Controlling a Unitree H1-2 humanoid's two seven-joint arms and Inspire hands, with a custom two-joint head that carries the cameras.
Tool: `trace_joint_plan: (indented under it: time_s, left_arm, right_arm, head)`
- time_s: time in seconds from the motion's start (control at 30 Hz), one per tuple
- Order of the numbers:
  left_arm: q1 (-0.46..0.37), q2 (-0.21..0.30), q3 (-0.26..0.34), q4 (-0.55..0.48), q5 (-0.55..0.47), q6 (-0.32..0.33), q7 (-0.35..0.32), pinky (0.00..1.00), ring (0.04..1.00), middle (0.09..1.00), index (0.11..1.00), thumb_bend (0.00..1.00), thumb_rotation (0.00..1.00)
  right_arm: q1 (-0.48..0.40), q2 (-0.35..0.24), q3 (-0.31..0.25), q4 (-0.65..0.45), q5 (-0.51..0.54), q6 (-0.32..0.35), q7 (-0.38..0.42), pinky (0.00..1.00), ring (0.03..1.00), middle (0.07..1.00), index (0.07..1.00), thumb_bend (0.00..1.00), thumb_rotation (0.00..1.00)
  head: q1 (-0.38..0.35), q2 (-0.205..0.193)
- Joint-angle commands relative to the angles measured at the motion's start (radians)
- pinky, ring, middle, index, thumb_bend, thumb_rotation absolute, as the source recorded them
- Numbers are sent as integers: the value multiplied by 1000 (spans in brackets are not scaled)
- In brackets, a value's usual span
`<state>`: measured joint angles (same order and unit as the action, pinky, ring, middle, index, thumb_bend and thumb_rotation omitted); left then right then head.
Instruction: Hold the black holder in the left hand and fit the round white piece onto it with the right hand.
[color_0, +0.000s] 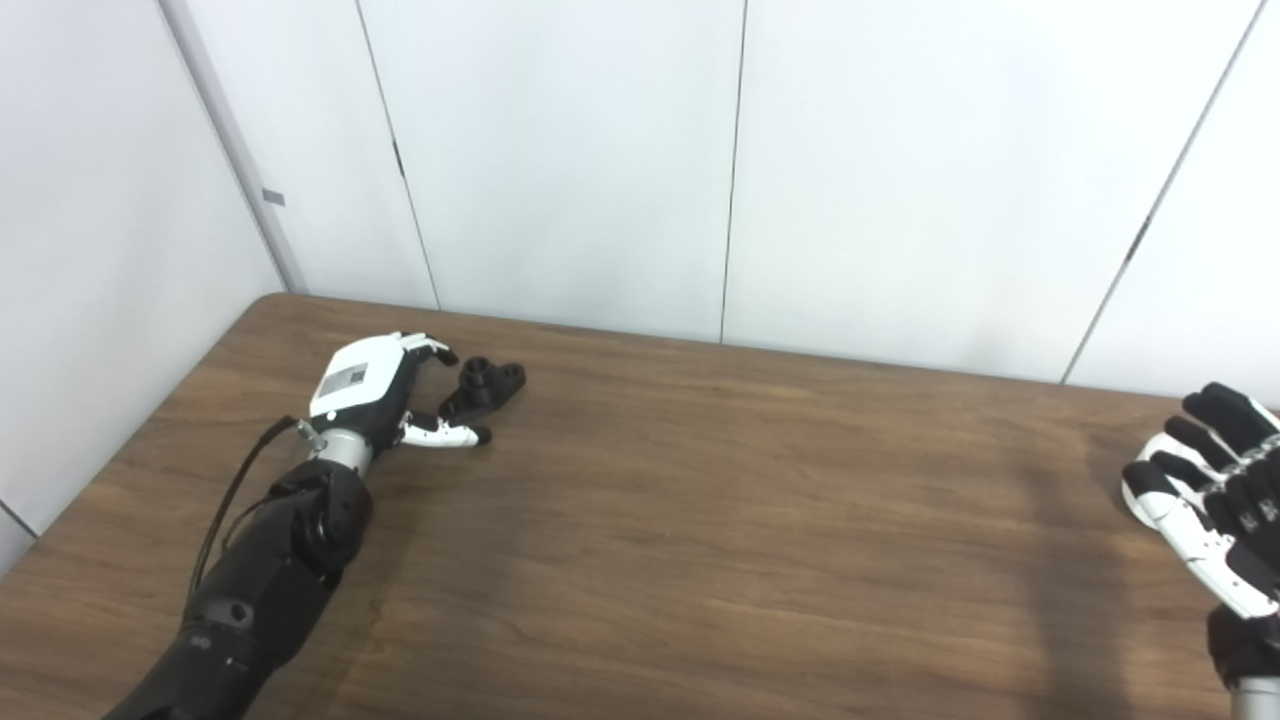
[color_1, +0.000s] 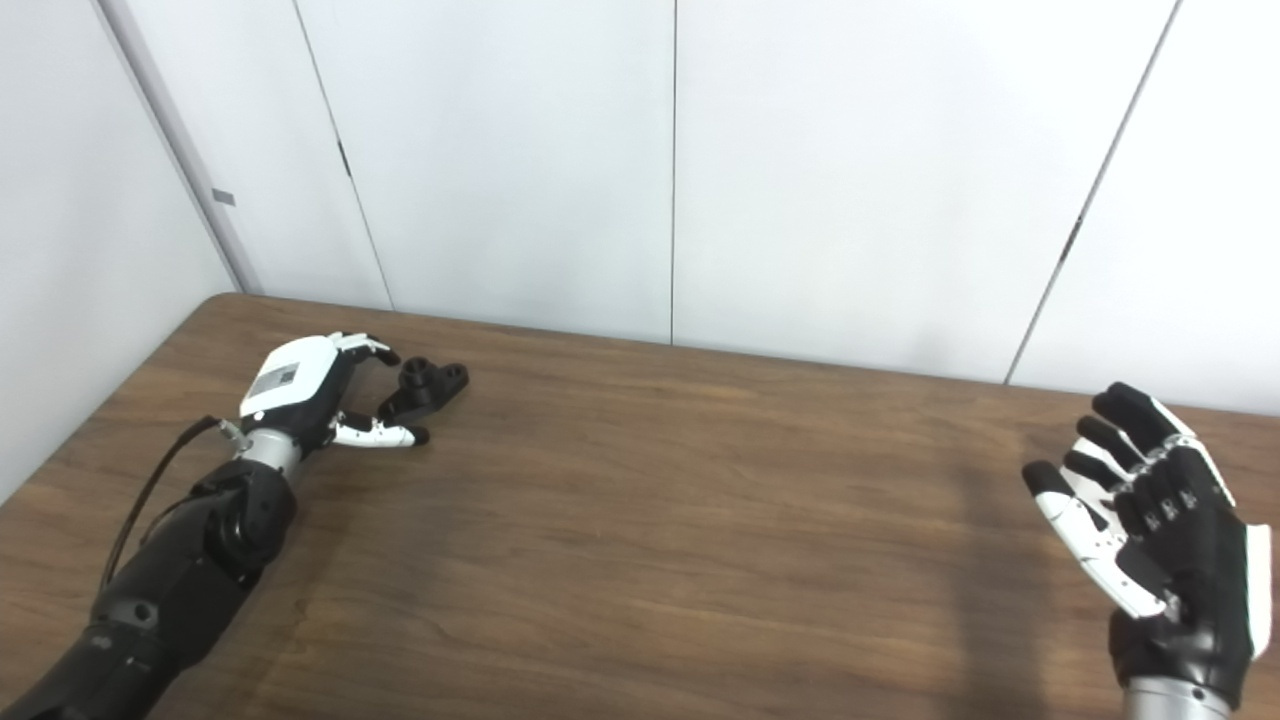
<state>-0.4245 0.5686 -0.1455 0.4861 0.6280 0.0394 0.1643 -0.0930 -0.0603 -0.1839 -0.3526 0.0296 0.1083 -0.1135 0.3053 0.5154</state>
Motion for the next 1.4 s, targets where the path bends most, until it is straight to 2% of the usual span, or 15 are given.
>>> trace_joint_plan:
  time_s: [0.0, 0.2, 0.57, 0.73, 0.87, 0.9, 0.97, 1.2, 1.37]
  left_arm:
    - [-29, 36, 11, -5, 9, -38, 46, 939, 905, 844, 702, 997, 298]
    - [-34, 38, 6, 3, 28, -72, 82, 879, 851, 778, 626, 916, 235]
    - [-39, 23, -4, 6, 41, -74, 76, 859, 834, 746, 602, 926, 281]
    - [-46, 11, -6, 16, 37, -87, 94, 852, 824, 732, 577, 886, 210]
    - [-44, 7, -5, 14, 36, -89, 99, 853, 814, 725, 560, 832, 150]
    - [-44, 7, -6, 14, 38, -87, 100, 852, 813, 722, 526, 681, 111]
    - [-44, 6, -6, 16, 40, -87, 103, 854, 812, 716, 497, 556, 77]
    - [-48, 12, -9, 26, 46, -104, 116, 840, 797, 701, 489, 518, 63]
    - [-57, 13, -15, 32, 57, -102, 113, 841, 793, 697, 489, 517, 62]
  right_arm:
    - [-21, -6, -1, -41, -3, -39, 0, 675, 764, 783, 751, 502, 188]
    - [-15, -10, -3, -54, -3, -38, 3, 682, 766, 789, 757, 504, 217]
    - [-9, -3, 5, -80, -24, -25, -3, 659, 752, 780, 752, 514, 233]
    - [-7, 6, 3, -90, -24, -35, -8, 665, 753, 777, 744, 522, 228]
    - [-5, 2, 2, -95, -29, -45, -7, 659, 756, 780, 747, 507, 236]
    - [-5, -1, 1, -94, -30, -49, -6, 656, 755, 780, 748, 506, 241]
    - [-6, -4, -1, -93, -31, -55, -6, 662, 761, 782, 750, 513, 258]
    - [-7, 1, -3, -98, -35, -65, -10, 643, 753, 777, 749, 510, 258]
    - [-8, 15, 0, -123, -46, -46, -22, 639, 749, 774, 746, 503, 248]
  head:
    - [1, 1]
    - [0, 4]
    - [-11, 11]
    - [-16, 14]
    - [-22, 16]
    - [-22, 16]
    - [-23, 17]
    - [-33, 21]
    - [-39, 22]
